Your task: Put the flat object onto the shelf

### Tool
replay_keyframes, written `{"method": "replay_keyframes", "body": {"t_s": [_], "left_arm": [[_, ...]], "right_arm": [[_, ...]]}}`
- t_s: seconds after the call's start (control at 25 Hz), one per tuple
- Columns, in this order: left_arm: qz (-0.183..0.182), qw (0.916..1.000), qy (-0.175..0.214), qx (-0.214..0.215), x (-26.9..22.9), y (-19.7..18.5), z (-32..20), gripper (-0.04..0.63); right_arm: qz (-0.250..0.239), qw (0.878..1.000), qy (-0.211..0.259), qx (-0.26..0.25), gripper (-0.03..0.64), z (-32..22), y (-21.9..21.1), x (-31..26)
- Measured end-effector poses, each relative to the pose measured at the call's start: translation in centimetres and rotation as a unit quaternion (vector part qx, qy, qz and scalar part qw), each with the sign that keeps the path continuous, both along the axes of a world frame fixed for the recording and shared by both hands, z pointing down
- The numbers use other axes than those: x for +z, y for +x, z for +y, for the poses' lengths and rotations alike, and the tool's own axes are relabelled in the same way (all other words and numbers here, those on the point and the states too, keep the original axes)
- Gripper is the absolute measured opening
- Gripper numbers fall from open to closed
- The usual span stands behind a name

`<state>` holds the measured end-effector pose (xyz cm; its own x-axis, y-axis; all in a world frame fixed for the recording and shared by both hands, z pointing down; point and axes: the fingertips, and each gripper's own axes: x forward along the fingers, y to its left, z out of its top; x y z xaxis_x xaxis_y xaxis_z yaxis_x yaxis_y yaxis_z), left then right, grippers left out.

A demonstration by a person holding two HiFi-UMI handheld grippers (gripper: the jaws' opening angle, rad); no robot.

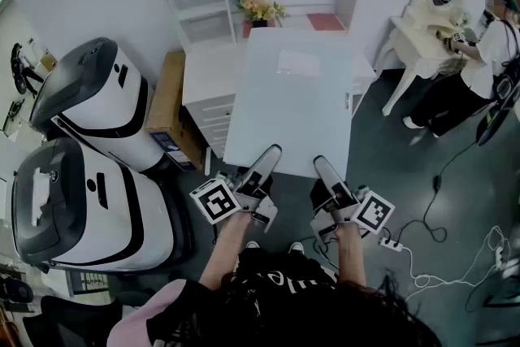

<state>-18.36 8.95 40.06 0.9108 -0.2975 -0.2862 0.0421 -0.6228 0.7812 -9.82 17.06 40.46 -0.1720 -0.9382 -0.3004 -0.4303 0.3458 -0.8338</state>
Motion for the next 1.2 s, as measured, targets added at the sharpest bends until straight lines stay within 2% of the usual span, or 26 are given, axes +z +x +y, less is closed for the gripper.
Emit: {"method": "replay_keyframes", "body": {"t_s": [0.12,0.28,0.6,0.72,0.84,1.2], "left_arm": [[0.021,0.9997,-0.002,0.012,-0.4,0.5,0.5,0.388],[-0.007,0.9999,0.007,-0.003,0.5,0.4,0.0,0.388],[0.014,0.9998,0.014,-0.010,0.4,1.0,-0.1,0.387],[0.020,0.9997,0.011,-0.010,-0.3,3.6,0.3,0.388],[0.001,0.9997,0.010,-0.021,0.1,6.0,0.7,0.387],[0.001,0.9999,0.007,-0.016,0.8,9.2,2.4,0.387]], "right_arm": [[0.002,1.000,0.002,-0.002,0.310,0.0,0.2,0.2],[0.003,1.000,0.003,-0.005,0.310,-0.1,0.4,0.2],[0.019,1.000,0.013,-0.011,0.311,-0.3,1.2,0.2],[0.012,1.000,0.012,-0.015,0.311,-0.2,3.7,-0.1],[0.004,1.000,0.007,-0.021,0.311,0.3,6.3,0.0],[0.004,1.000,0.004,-0.020,0.311,1.9,9.5,0.8]]}}
